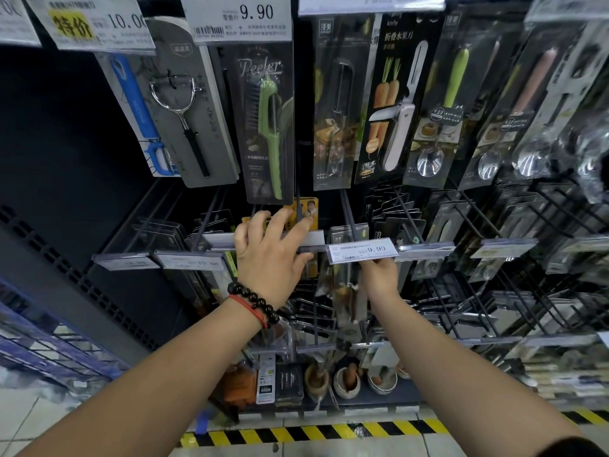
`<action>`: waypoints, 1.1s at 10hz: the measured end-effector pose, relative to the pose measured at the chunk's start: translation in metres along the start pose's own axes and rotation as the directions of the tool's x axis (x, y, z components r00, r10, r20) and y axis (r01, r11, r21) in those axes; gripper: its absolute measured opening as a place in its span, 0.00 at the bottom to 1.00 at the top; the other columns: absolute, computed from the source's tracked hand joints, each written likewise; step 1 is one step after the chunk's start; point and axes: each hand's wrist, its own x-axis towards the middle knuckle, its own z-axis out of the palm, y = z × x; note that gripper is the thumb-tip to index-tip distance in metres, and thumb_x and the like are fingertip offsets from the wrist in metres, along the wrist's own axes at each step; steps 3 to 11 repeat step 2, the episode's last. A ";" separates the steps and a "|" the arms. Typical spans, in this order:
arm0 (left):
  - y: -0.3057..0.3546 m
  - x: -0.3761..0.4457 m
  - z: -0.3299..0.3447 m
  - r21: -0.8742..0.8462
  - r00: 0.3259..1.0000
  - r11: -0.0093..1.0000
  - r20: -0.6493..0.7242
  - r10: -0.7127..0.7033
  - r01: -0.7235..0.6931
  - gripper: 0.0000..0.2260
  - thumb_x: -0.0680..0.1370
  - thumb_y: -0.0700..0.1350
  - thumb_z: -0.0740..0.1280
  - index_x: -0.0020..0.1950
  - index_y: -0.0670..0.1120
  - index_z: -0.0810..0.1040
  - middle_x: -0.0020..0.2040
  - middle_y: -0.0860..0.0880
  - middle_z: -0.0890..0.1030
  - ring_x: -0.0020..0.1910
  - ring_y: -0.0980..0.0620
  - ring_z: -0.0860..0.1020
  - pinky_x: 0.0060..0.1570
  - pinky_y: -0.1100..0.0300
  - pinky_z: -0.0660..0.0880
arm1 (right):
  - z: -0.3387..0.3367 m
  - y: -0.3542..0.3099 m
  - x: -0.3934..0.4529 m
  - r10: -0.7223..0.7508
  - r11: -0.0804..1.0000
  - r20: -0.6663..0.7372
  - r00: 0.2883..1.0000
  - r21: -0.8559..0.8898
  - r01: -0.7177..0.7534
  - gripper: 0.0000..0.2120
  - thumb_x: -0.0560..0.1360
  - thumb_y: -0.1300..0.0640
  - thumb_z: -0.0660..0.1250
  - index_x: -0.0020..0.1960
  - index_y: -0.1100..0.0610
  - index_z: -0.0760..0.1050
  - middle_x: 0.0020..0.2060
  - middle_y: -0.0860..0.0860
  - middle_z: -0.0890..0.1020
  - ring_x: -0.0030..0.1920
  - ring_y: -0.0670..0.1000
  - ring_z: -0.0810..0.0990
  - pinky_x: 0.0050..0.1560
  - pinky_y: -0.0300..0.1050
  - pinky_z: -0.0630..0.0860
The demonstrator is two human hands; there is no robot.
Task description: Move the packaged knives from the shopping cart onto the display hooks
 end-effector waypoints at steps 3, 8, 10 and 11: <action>-0.001 -0.002 -0.004 -0.019 1.000 0.999 0.002 0.029 -0.029 0.25 0.70 0.55 0.73 0.66 0.55 0.72 0.65 0.49 0.74 0.64 0.43 0.66 0.63 0.44 0.60 | -0.018 0.048 -0.006 0.114 0.988 -0.015 0.993 -0.106 -0.115 0.10 0.78 0.49 0.66 0.45 0.56 0.75 0.41 0.55 0.80 0.44 0.57 0.78 0.50 0.51 0.73; -0.001 -0.002 -0.004 -0.019 1.000 0.999 0.002 0.029 -0.029 0.25 0.70 0.55 0.73 0.66 0.55 0.72 0.65 0.49 0.74 0.64 0.43 0.66 0.63 0.44 0.60 | -0.018 0.048 -0.006 0.114 0.988 -0.015 0.993 -0.106 -0.115 0.10 0.78 0.49 0.66 0.45 0.56 0.75 0.41 0.55 0.80 0.44 0.57 0.78 0.50 0.51 0.73; -0.001 -0.002 -0.004 -0.019 1.000 0.999 0.002 0.029 -0.029 0.25 0.70 0.55 0.73 0.66 0.55 0.72 0.65 0.49 0.74 0.64 0.43 0.66 0.63 0.44 0.60 | -0.018 0.048 -0.006 0.114 0.988 -0.015 0.993 -0.106 -0.115 0.10 0.78 0.49 0.66 0.45 0.56 0.75 0.41 0.55 0.80 0.44 0.57 0.78 0.50 0.51 0.73; -0.001 -0.002 -0.004 -0.019 1.000 0.999 0.002 0.029 -0.029 0.25 0.70 0.55 0.73 0.66 0.55 0.72 0.65 0.49 0.74 0.64 0.43 0.66 0.63 0.44 0.60 | -0.018 0.048 -0.006 0.114 0.988 -0.015 0.993 -0.106 -0.115 0.10 0.78 0.49 0.66 0.45 0.56 0.75 0.41 0.55 0.80 0.44 0.57 0.78 0.50 0.51 0.73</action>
